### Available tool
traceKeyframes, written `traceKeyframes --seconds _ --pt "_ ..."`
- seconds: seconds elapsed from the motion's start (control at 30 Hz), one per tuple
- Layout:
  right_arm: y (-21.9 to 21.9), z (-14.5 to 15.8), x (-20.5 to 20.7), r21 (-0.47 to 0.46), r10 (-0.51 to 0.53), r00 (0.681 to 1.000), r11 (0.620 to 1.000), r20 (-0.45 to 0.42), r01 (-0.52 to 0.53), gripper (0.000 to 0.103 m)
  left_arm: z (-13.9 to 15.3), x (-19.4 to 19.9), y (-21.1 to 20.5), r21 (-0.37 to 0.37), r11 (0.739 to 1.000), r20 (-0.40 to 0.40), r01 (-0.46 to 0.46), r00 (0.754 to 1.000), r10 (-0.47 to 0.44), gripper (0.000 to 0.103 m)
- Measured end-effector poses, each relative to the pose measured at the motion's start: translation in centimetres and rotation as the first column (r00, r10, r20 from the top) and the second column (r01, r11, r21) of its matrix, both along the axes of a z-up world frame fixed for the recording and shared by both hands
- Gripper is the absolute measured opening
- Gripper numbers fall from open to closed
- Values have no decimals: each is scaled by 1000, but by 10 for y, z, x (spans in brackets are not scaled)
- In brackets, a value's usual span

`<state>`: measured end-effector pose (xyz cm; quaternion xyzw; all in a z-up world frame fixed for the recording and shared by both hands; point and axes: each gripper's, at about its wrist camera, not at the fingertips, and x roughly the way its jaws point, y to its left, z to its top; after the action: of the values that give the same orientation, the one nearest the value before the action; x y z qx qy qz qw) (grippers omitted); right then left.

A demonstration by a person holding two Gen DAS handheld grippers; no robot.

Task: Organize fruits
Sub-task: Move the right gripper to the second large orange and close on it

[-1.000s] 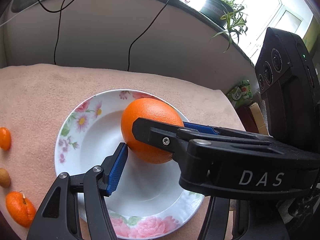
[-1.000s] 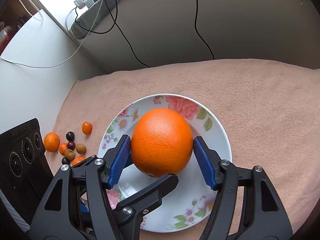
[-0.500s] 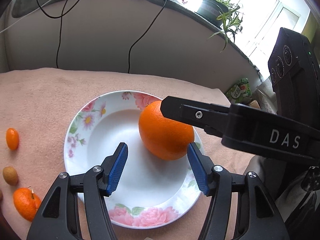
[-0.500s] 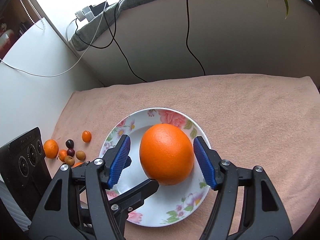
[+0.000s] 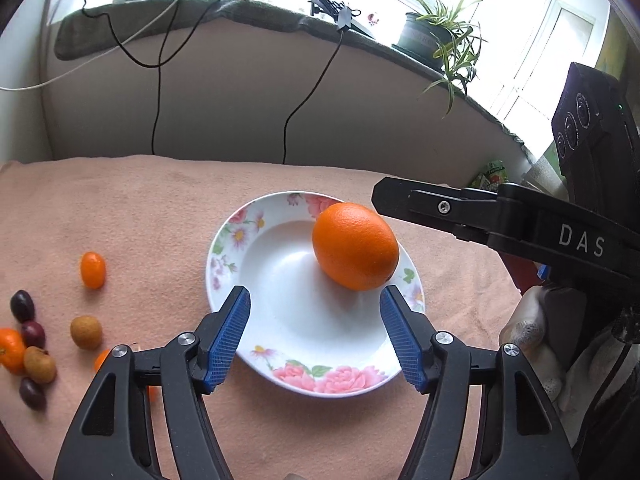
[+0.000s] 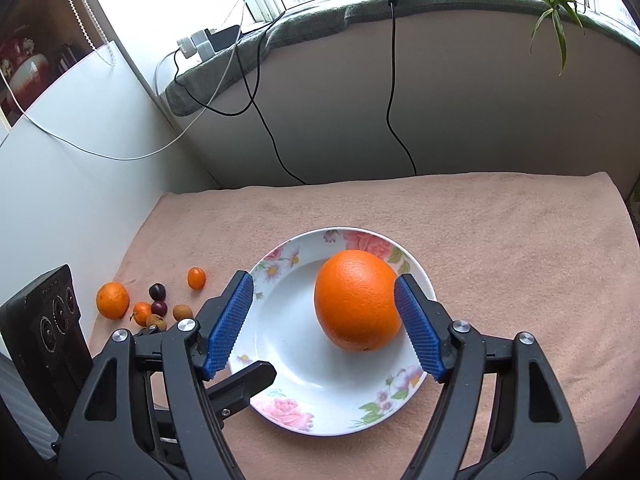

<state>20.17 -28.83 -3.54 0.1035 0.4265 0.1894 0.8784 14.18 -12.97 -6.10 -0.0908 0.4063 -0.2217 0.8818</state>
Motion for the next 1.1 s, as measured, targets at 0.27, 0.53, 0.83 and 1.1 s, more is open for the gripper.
traceKeyframes --seconds 0.27,0.53,0.83,1.1 --pt "14 9 -15 13 23 999 1000 25 -23 87 12 -23 27 19 999 54 -48 997 47 76" --pt "40 16 -24 23 78 996 997 35 -79 87 23 -50 59 56 988 104 -142 985 136 81" --pt "80 18 -25 31 144 988 989 48 -145 87 26 -78 116 66 945 124 -320 942 311 81" --pt "138 20 -23 -3 272 961 962 56 -272 87 21 -100 167 65 899 127 -434 897 424 81"
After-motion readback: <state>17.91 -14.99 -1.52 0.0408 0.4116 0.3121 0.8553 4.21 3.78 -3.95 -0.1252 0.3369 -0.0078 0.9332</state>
